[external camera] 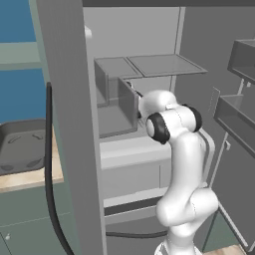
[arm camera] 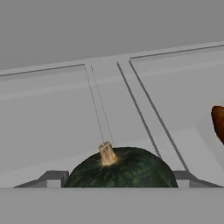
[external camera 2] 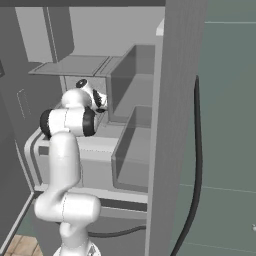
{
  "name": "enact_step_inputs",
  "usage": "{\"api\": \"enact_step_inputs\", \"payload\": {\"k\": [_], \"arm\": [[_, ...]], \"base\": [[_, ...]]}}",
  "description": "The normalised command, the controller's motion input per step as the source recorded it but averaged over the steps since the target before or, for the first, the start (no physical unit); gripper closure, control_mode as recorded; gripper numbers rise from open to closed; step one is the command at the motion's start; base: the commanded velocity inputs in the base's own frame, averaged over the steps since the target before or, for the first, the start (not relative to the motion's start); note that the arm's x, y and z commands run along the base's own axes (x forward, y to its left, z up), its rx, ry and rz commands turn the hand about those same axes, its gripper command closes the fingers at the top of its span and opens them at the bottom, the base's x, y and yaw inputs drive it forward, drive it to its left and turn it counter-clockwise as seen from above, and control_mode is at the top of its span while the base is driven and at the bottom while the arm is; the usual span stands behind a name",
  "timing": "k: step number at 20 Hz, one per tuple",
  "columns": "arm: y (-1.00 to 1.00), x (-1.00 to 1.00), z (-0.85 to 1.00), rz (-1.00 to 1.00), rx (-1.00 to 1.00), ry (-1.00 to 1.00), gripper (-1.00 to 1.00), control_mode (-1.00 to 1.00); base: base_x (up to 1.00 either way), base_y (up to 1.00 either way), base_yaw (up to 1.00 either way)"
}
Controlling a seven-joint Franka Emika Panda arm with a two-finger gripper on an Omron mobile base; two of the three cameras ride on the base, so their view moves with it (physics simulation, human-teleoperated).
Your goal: Place one squash and one chicken drumstick in each tupperware on the nearby counter, to pack two identical lunches.
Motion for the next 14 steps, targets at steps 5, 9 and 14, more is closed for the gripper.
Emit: {"api": "enact_step_inputs", "payload": {"k": [5, 9, 14], "arm": [[0.09, -1.0, -0.39, -0.02, 0.0, -0.12, 1.0, -1.0], [-0.16, -1.0, 0.36, -0.03, 0.06, 0.02, 1.0, -1.0], [-0.13, -1.0, 0.66, -0.05, 0.16, 0.16, 1.0, -1.0]], "base": [[0.0, 0.0, 0.0], [0.0, 0.0, 0.0], [0.0, 0.0, 0.0]]}}
